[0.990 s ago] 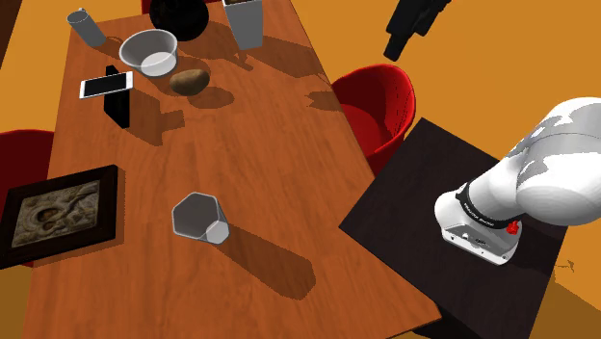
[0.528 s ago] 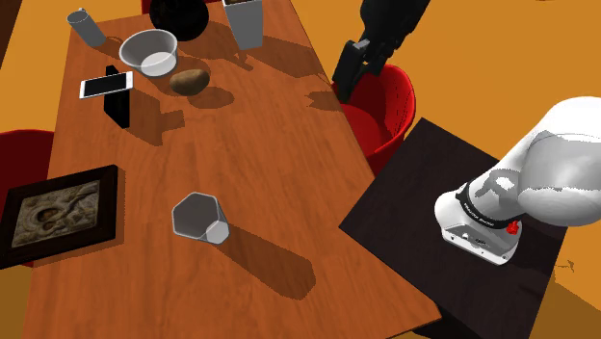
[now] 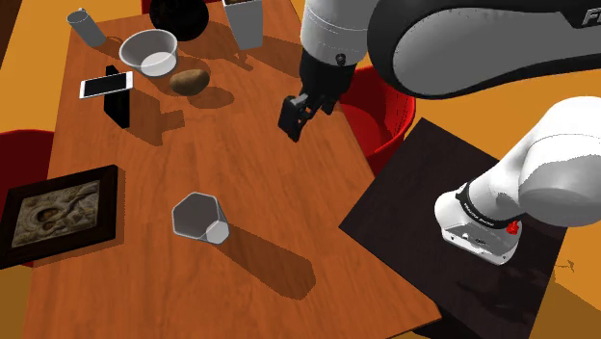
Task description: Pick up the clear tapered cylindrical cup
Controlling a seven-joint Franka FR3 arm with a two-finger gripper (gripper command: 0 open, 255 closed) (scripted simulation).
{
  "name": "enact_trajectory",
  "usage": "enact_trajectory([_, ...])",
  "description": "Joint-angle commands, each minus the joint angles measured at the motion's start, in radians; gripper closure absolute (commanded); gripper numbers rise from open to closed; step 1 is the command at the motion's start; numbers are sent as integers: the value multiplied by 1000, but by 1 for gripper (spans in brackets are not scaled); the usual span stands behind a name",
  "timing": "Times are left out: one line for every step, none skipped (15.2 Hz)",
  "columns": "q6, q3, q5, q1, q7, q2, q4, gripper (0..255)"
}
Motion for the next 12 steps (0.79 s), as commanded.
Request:
enact_trajectory([60,38,-5,-2,36,65,17,0])
enact_trajectory([88,58,-10,-4,56,98,27,0])
enact_trajectory([116,77,-18,-6,76,133,38,0])
enact_trajectory([143,96,-29,-9,98,169,50,0])
enact_trajectory([169,115,-43,-12,122,206,64,0])
enact_trajectory([195,134,-60,-16,147,243,79,0])
enact_trajectory([219,152,-80,-19,174,282,95,0])
enact_trajectory([242,169,-104,-22,203,323,112,0])
enact_trajectory([265,185,-132,-24,234,364,131,0])
enact_trajectory([285,199,-163,-25,267,406,152,0])
enact_trajectory([304,210,-198,-24,302,449,173,0])
enact_trajectory([320,219,-236,-21,339,493,197,0])
